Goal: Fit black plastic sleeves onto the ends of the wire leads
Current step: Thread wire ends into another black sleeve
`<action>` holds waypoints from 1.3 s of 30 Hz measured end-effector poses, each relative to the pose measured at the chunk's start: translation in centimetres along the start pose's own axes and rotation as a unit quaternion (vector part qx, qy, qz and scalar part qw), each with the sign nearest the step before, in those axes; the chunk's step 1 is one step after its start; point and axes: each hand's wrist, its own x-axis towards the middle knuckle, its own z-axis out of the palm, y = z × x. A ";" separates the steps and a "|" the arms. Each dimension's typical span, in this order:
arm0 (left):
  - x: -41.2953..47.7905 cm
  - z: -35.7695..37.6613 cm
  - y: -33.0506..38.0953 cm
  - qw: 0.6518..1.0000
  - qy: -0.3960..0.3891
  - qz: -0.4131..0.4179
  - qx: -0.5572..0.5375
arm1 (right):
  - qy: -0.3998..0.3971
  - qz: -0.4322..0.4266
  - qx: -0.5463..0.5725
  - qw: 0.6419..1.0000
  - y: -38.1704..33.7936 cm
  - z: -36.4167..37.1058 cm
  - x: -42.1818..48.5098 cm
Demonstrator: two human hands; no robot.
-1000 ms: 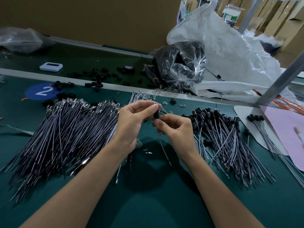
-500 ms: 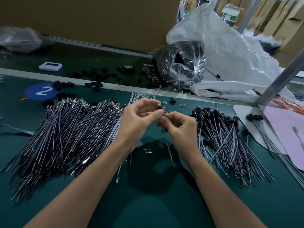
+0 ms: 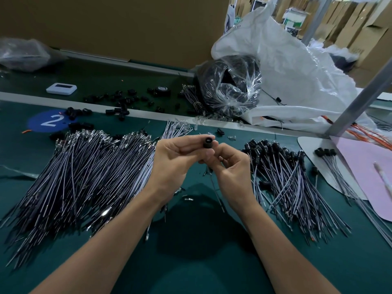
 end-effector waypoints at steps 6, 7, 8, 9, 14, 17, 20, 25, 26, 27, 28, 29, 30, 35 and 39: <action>-0.1 0.0 0.3 1.000 -0.007 0.012 -0.002 | -0.009 -0.014 0.012 1.000 -0.2 0.1 -0.1; -0.1 0.0 0.3 1.000 -0.006 0.014 -0.004 | -0.008 -0.017 0.013 1.000 -0.2 0.1 -0.1; -0.1 0.0 0.3 1.000 -0.005 0.016 -0.006 | -0.006 -0.019 0.014 1.000 -0.2 0.1 -0.2; -0.1 0.0 0.2 1.000 -0.005 0.018 -0.008 | -0.005 -0.021 0.015 1.000 -0.1 0.1 -0.2; -0.1 0.0 0.2 1.000 0.000 0.013 -0.023 | 0.002 -0.013 0.027 1.000 0.1 0.6 -0.3; 0.0 0.1 0.2 0.999 0.014 0.004 -0.039 | -0.003 -0.012 0.040 0.999 0.2 0.8 -0.4; -0.1 0.2 0.2 0.999 0.026 -0.009 -0.044 | -0.007 -0.010 0.052 0.999 0.2 1.0 -0.5; -0.1 0.4 0.3 0.996 0.056 -0.036 -0.053 | 0.001 -0.011 0.022 1.000 0.1 1.3 -0.5; -0.1 0.3 0.2 0.996 0.060 -0.044 -0.056 | 0.001 -0.008 0.009 1.000 0.0 1.4 -0.5; -0.1 0.2 0.2 0.995 0.064 -0.054 -0.056 | -0.003 -0.006 -0.006 1.000 -0.1 1.3 -0.5; 0.0 0.1 0.1 0.994 0.070 -0.067 -0.058 | -0.010 -0.005 -0.023 1.000 -0.2 1.3 -0.5; 0.1 -0.1 0.1 0.991 0.077 -0.084 -0.066 | -0.022 -0.003 -0.039 0.999 -0.4 1.3 -0.5; 0.3 -0.4 0.0 0.987 0.088 -0.102 -0.085 | -0.037 0.003 -0.050 0.998 -0.6 1.2 -0.5; 1.4 -2.1 -0.2 0.975 0.100 -0.170 -0.097 | 0.014 0.077 -0.169 0.982 -0.7 -1.7 2.4; 1.2 -2.1 -0.5 0.975 0.057 -0.217 0.001 | 0.022 0.123 -0.369 0.921 1.0 -4.5 8.2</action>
